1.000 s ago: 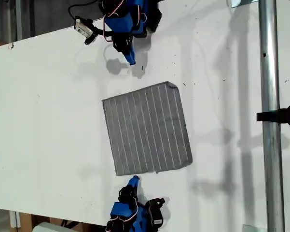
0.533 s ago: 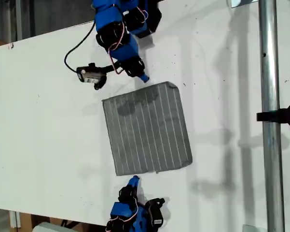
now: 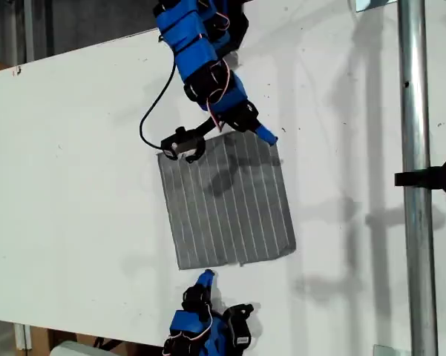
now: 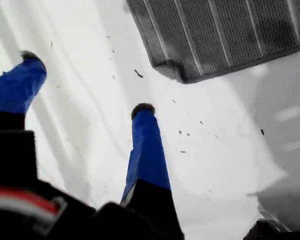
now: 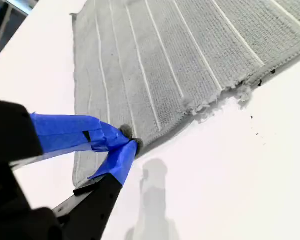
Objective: Grasp corners of a towel and fold twice.
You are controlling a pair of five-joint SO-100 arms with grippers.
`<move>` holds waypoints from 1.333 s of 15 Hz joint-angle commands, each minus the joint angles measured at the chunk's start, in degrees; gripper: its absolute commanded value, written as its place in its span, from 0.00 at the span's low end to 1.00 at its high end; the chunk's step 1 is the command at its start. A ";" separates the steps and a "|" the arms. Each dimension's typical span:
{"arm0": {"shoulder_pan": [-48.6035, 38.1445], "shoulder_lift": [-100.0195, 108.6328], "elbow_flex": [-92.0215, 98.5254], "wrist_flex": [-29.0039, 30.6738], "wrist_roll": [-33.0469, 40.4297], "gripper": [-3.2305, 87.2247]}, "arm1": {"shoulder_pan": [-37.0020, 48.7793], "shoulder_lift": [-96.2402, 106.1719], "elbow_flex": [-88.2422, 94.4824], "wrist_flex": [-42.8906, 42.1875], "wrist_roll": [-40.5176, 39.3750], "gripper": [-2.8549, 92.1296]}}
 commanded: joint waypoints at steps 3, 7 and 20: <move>-0.35 0.09 0.26 -0.97 -0.26 0.00 | 5.19 -7.91 1.41 -1.41 -2.46 0.44; -0.26 0.09 0.26 -0.79 -1.05 0.00 | 5.01 -13.54 4.31 -6.15 -4.39 0.40; 13.36 -27.60 -25.75 -3.78 -7.38 0.00 | 7.29 -19.86 10.02 -19.42 -8.17 0.03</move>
